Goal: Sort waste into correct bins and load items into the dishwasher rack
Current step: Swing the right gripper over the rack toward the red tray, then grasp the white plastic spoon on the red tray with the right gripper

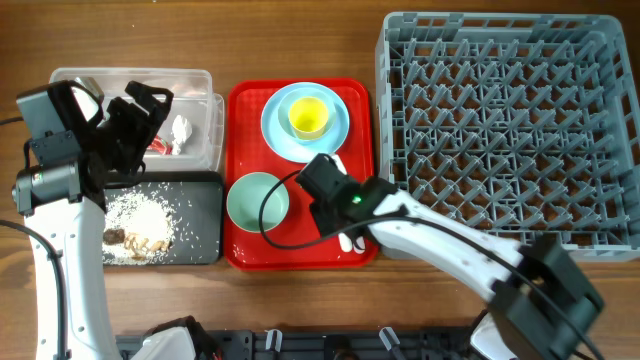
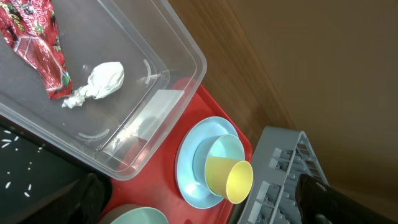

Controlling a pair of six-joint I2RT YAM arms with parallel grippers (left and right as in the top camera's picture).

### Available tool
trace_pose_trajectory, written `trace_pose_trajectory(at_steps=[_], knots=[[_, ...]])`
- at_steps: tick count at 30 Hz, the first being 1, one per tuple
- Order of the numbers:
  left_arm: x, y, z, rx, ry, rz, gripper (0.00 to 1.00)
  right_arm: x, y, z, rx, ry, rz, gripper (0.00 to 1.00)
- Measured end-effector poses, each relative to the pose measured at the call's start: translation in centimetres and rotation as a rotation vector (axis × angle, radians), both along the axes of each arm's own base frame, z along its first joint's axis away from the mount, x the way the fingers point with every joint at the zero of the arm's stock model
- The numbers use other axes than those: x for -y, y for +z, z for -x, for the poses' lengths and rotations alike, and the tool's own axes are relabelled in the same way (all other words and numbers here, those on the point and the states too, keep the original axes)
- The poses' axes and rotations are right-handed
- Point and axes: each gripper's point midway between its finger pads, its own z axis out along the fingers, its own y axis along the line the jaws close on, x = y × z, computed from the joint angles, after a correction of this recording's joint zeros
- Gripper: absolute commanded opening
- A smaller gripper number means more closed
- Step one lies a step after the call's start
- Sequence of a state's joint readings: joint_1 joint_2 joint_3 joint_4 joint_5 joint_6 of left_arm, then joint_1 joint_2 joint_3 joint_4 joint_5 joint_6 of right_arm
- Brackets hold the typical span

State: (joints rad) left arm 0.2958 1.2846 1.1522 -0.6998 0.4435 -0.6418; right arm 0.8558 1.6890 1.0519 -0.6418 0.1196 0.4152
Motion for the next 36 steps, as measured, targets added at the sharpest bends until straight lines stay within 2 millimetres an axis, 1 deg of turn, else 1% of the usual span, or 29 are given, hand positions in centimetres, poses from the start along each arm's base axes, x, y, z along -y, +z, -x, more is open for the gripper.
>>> trace_pose_trajectory(at_steps=[4, 5, 9, 11, 14, 16, 17, 21, 25, 27, 28, 31, 32, 33, 34, 36], knots=[[0.0, 0.0, 0.0, 0.0, 0.0, 0.0, 1.0, 0.0, -2.0, -0.3, -0.012, 0.001, 0.038, 0.36], [0.0, 0.0, 0.0, 0.0, 0.0, 0.0, 1.0, 0.0, -2.5, -0.4, -0.015, 0.007, 0.047, 0.34], [0.0, 0.0, 0.0, 0.0, 0.0, 0.0, 1.0, -0.4, -3.7, -0.8, -0.008, 0.037, 0.059, 0.32], [0.0, 0.0, 0.0, 0.0, 0.0, 0.0, 1.0, -0.6, -4.4, -1.0, -0.009, 0.045, 0.066, 0.28], [0.0, 0.0, 0.0, 0.0, 0.0, 0.0, 1.0, -1.0, -4.3, -1.5, 0.005, 0.06, 0.063, 0.24], [0.0, 0.0, 0.0, 0.0, 0.0, 0.0, 1.0, -1.1, -4.3, -1.6, 0.009, 0.068, 0.063, 0.06], [0.0, 0.0, 0.0, 0.0, 0.0, 0.0, 1.0, -1.1, -4.3, -1.6, 0.011, 0.076, 0.065, 0.04], [0.0, 0.0, 0.0, 0.0, 0.0, 0.0, 1.0, -1.0, -4.2, -1.6, 0.009, 0.078, 0.073, 0.04], [0.0, 0.0, 0.0, 0.0, 0.0, 0.0, 1.0, -0.7, -3.9, -1.3, -0.017, 0.081, 0.09, 0.04], [0.0, 0.0, 0.0, 0.0, 0.0, 0.0, 1.0, -1.6, -2.5, -1.7, -0.013, 0.083, 0.069, 0.04], [0.0, 0.0, 0.0, 0.0, 0.0, 0.0, 1.0, -2.0, -1.5, -2.1, 0.001, 0.083, 0.051, 0.04], [0.0, 0.0, 0.0, 0.0, 0.0, 0.0, 1.0, -3.2, 2.9, -3.6, 0.077, 0.072, -0.034, 0.04], [0.0, 0.0, 0.0, 0.0, 0.0, 0.0, 1.0, -3.2, 5.5, -4.4, 0.124, 0.056, -0.078, 0.04], [0.0, 0.0, 0.0, 0.0, 0.0, 0.0, 1.0, -2.8, 7.6, -5.1, 0.165, 0.036, -0.109, 0.04], [0.0, 0.0, 0.0, 0.0, 0.0, 0.0, 1.0, -2.2, 9.0, -5.7, 0.192, 0.015, -0.124, 0.04], [0.0, 0.0, 0.0, 0.0, 0.0, 0.0, 1.0, 0.5, 12.2, -7.3, 0.265, -0.062, -0.139, 0.04]])
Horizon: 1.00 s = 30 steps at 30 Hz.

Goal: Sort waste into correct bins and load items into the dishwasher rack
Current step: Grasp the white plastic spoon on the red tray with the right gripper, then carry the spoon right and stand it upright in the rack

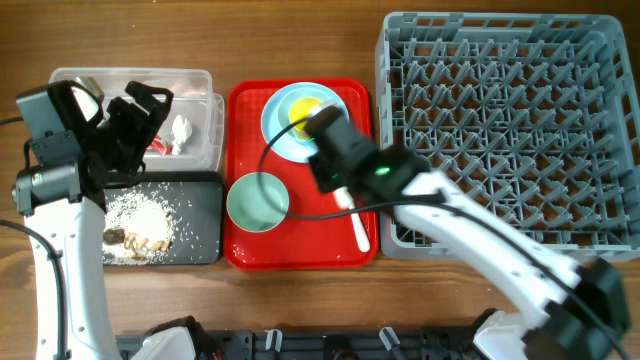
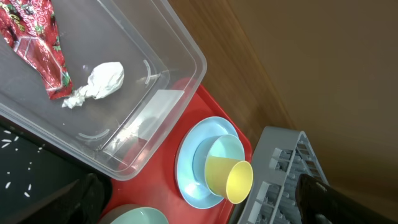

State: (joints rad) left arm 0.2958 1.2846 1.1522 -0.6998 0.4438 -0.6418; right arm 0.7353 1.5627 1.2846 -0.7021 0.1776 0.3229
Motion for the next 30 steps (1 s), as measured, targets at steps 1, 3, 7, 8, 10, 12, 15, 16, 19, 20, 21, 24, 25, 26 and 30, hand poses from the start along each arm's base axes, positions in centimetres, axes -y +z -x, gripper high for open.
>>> trace_pose_trajectory(at_steps=[1, 3, 7, 8, 10, 12, 15, 16, 19, 20, 21, 24, 25, 26, 30], knots=[[0.0, 0.0, 0.0, 0.0, 0.0, 0.0, 1.0, 0.8, 0.5, -0.4, 0.01, -0.023, 0.0, 0.04], [0.0, 0.0, 0.0, 0.0, 0.0, 0.0, 1.0, 3.7, 1.3, -1.8, 0.03, -0.095, 0.016, 0.04], [0.0, 0.0, 0.0, 0.0, 0.0, 0.0, 1.0, 9.6, 0.8, -4.6, 0.019, -0.206, 0.064, 0.04], [0.0, 0.0, 0.0, 0.0, 0.0, 0.0, 1.0, 10.7, 0.7, -5.0, 0.017, -0.224, 0.071, 0.04], [0.0, 0.0, 0.0, 0.0, 0.0, 0.0, 1.0, 13.2, 0.4, -5.9, 0.007, -0.266, 0.077, 0.04], [0.0, 0.0, 0.0, 0.0, 0.0, 0.0, 1.0, 15.7, 0.0, -6.6, -0.01, -0.317, 0.084, 0.04], [0.0, 0.0, 0.0, 0.0, 0.0, 0.0, 1.0, 18.2, -1.5, -7.4, -0.055, -0.34, 0.087, 0.05], [0.0, 0.0, 0.0, 0.0, 0.0, 0.0, 1.0, 18.2, -2.0, -7.5, -0.067, -0.325, 0.083, 0.05], [0.0, 0.0, 0.0, 0.0, 0.0, 0.0, 1.0, 17.8, -3.4, -7.8, -0.102, -0.283, 0.076, 0.09], [0.0, 0.0, 0.0, 0.0, 0.0, 0.0, 1.0, 17.6, -3.8, -7.9, -0.111, -0.272, 0.074, 0.09], [0.0, 0.0, 0.0, 0.0, 0.0, 0.0, 1.0, 17.5, -4.2, -8.0, -0.12, -0.262, 0.074, 0.09], [0.0, 0.0, 0.0, 0.0, 0.0, 0.0, 1.0, 17.2, -5.6, -8.0, -0.154, -0.243, 0.075, 0.19], [0.0, 0.0, 0.0, 0.0, 0.0, 0.0, 1.0, 17.1, -5.9, -8.0, -0.16, -0.242, 0.077, 0.24], [0.0, 0.0, 0.0, 0.0, 0.0, 0.0, 1.0, 17.2, -6.1, -8.0, -0.163, -0.235, 0.083, 0.31], [0.0, 0.0, 0.0, 0.0, 0.0, 0.0, 1.0, 17.4, -6.1, -8.1, -0.155, -0.236, 0.096, 0.38]])
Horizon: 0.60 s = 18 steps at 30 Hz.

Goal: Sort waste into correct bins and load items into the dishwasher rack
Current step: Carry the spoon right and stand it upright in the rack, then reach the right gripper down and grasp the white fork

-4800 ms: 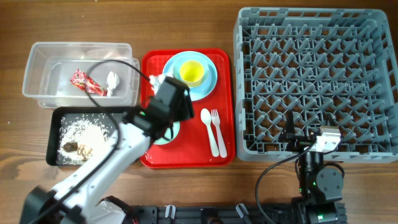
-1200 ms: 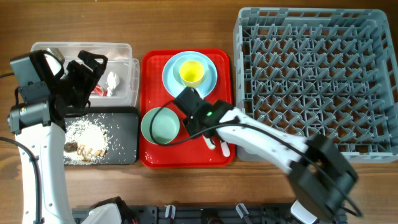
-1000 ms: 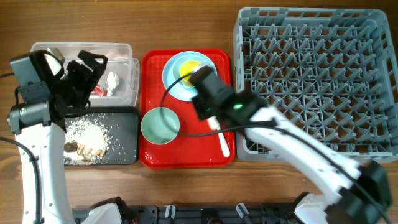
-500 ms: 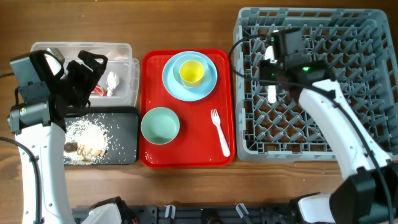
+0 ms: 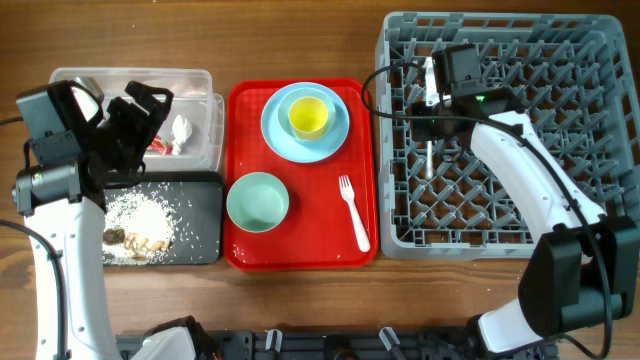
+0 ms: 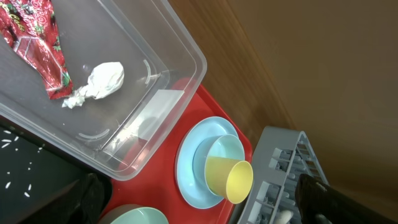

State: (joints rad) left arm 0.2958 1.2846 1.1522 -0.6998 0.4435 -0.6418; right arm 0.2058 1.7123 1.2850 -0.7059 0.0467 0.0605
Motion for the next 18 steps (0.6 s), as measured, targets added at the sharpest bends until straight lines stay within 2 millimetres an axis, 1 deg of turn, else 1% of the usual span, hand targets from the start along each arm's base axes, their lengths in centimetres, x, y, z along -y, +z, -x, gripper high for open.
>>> trace_pose_trajectory(at_steps=[1, 3, 6, 8, 11, 13, 16, 18], knots=[[0.0, 0.0, 0.0, 0.0, 0.0, 0.0, 1.0, 0.0, 0.0, 0.0, -0.001, 0.001, 0.003, 0.41], [0.0, 0.0, 0.0, 0.0, 0.0, 0.0, 1.0, 0.1, -0.1, 0.2, -0.011, 0.003, 0.005, 0.43], [0.0, 0.0, 0.0, 0.0, 0.0, 0.0, 1.0, -0.2, -0.3, 1.2, -0.057, 0.01, -0.012, 0.43], [0.0, 0.0, 0.0, 0.0, 0.0, 0.0, 1.0, -1.0, 0.0, 1.6, -0.074, 0.026, -0.053, 0.41], [0.0, 0.0, 0.0, 0.0, 0.0, 0.0, 1.0, -3.1, 1.2, 2.0, -0.068, 0.078, -0.15, 0.41], [0.0, 0.0, 0.0, 0.0, 0.0, 0.0, 1.0, -5.2, 2.5, 2.8, -0.059, 0.13, -0.216, 0.41], [0.0, 0.0, 0.0, 0.0, 0.0, 0.0, 1.0, -8.9, 4.5, 4.3, -0.043, 0.221, -0.28, 0.41], [0.0, 0.0, 0.0, 0.0, 0.0, 0.0, 1.0, -11.6, 5.1, 5.6, -0.046, 0.285, -0.299, 0.41]])
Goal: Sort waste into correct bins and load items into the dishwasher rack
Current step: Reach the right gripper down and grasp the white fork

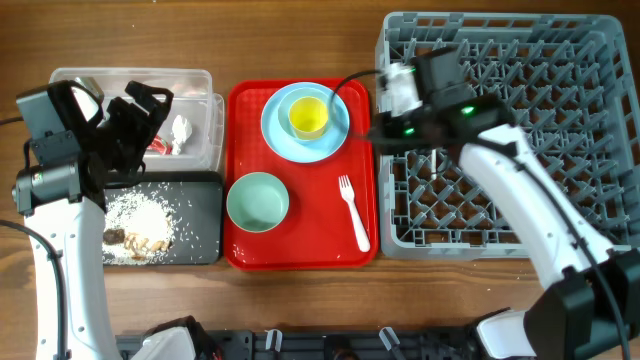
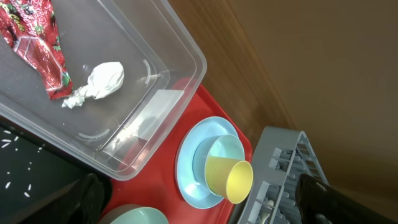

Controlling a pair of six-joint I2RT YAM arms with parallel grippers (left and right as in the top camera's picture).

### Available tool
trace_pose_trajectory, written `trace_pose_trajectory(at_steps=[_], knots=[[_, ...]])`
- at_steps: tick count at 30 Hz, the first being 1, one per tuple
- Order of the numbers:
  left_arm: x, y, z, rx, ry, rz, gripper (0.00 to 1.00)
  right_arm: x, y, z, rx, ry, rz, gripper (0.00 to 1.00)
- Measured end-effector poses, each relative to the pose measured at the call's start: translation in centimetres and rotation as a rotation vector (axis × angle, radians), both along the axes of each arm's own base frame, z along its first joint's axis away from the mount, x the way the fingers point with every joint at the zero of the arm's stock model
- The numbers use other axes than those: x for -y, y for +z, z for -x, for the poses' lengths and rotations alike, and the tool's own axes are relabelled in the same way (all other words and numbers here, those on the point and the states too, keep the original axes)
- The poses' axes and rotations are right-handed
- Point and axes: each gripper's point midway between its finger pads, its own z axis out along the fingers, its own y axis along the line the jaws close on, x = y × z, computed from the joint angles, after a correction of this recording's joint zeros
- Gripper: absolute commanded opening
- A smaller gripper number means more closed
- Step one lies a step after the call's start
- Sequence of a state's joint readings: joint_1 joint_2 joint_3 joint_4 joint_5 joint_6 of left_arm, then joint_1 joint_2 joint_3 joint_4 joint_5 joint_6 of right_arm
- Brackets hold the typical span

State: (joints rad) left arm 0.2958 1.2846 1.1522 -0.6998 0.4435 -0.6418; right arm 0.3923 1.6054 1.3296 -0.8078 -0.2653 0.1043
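On the red tray point(image 1: 300, 252) a yellow cup point(image 1: 308, 117) sits in a pale blue bowl on a blue plate point(image 1: 280, 135). A green bowl point(image 1: 257, 202) and a white fork point(image 1: 353, 212) lie there too. My right gripper point(image 1: 385, 102) hovers at the left edge of the grey dishwasher rack point(image 1: 560, 120), open and empty. A white utensil point(image 2: 268, 206) lies in the rack. My left gripper point(image 2: 199, 194) is open above the clear bin point(image 2: 180, 59), and in the overhead view the left gripper point(image 1: 143, 105) sits over that bin.
The clear bin point(image 1: 205, 85) holds a red wrapper point(image 2: 37, 43) and a crumpled white tissue point(image 2: 99, 82). In front of it a black tray point(image 1: 200, 215) carries rice and food scraps. The rack fills the right of the wooden table.
My right gripper has moved from over the rack's back middle to the rack's left edge, beside the tray. The white utensil stays in the rack. The left arm is unchanged.
My right gripper was low over the tray's front by the green bowl. Then it was near the plate, with the fork left on the tray. Later it stood over the rack with a white utensil lying there. Now it is back at the rack's left edge.
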Motion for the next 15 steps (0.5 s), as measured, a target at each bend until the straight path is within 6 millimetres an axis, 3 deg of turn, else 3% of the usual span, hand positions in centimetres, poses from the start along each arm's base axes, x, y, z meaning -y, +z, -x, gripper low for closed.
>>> trace_pose_trajectory(at_steps=[4, 7, 10, 15], knots=[[0.0, 0.0, 0.0, 0.0, 0.0, 0.0, 1.0, -4.2, -0.2, 2.7, -0.001, 0.067, 0.032, 0.4], [0.0, 0.0, 0.0, 0.0, 0.0, 0.0, 1.0, -6.1, -0.8, 4.7, -0.003, 0.067, 0.095, 0.38], [0.0, 0.0, 0.0, 0.0, 0.0, 0.0, 1.0, -6.6, -2.0, 5.7, -0.015, 0.031, 0.158, 0.37], [0.0, 0.0, 0.0, 0.0, 0.0, 0.0, 1.0, -5.2, -6.6, 6.9, -0.078, -0.052, 0.297, 0.37]])
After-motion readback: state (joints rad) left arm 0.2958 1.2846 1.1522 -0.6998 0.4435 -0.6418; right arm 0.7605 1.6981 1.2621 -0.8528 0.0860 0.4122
